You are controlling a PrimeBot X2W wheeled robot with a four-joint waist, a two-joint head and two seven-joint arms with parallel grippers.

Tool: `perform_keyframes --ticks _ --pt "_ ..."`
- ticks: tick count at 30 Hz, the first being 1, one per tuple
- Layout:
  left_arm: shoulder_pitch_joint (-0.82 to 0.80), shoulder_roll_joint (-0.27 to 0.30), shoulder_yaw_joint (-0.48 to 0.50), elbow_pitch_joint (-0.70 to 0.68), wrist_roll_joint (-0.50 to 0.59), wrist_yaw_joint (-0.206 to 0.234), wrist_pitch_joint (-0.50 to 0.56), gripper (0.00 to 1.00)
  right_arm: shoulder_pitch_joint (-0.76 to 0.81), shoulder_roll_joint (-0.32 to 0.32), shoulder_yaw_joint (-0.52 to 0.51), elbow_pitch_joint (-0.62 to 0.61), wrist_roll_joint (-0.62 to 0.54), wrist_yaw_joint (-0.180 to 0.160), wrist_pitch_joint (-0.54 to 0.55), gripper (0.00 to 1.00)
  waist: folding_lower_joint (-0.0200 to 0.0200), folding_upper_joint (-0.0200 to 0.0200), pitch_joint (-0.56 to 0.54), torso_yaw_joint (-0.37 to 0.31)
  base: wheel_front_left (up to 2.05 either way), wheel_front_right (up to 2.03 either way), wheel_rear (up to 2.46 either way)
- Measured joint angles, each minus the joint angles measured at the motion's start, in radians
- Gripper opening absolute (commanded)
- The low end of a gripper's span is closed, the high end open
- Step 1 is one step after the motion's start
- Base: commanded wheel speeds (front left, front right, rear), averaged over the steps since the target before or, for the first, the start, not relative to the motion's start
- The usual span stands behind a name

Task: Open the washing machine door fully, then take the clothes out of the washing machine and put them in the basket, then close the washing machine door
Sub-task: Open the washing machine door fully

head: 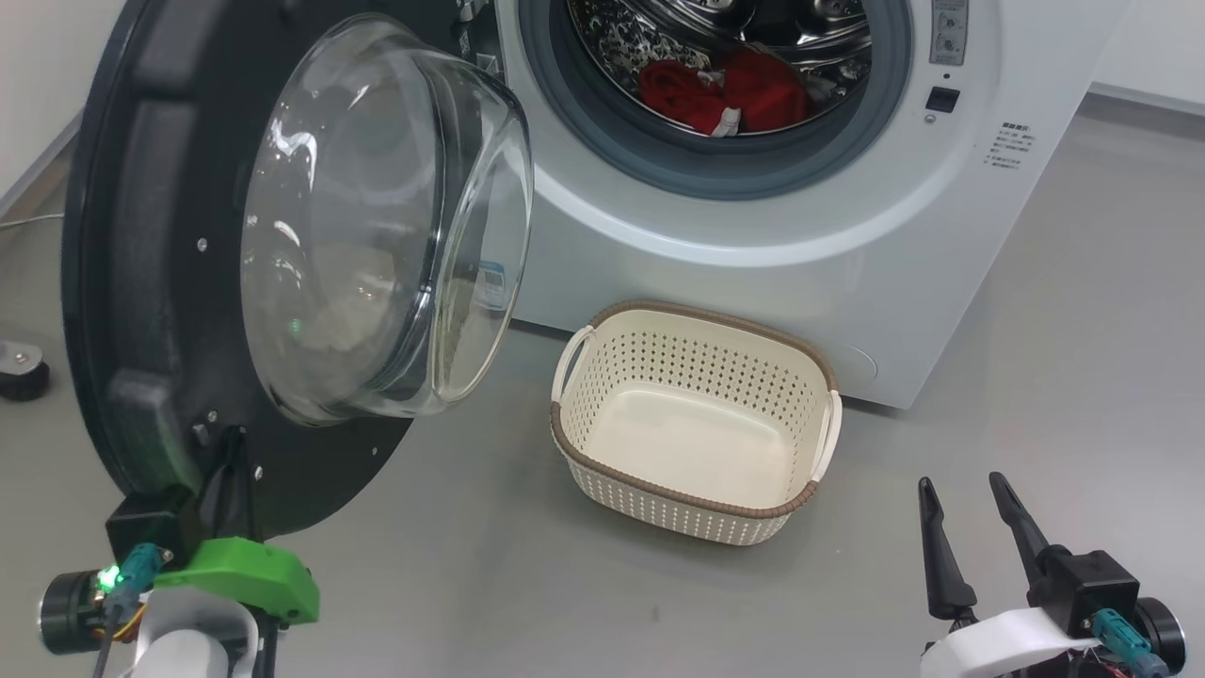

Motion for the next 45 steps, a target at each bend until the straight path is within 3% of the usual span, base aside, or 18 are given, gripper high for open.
perform_keyframes --ticks 34,45 --pt "-0.181 0.067 0.200 0.203 0.000 0.000 -0.022 0.00 -0.035 0.000 -0.016 0.010 -0.017 0.018 0.000 1.00 0.0000 0.0000 0.048 -0.019 0.00 0.00 0.00" --pt "-0.179 0.044 0.204 0.219 0.000 0.008 -0.032 0.00 -0.050 0.000 -0.027 0.011 -0.017 0.019 0.000 1.00 0.0000 0.0000 0.046 -0.026 0.00 0.00 0.00"
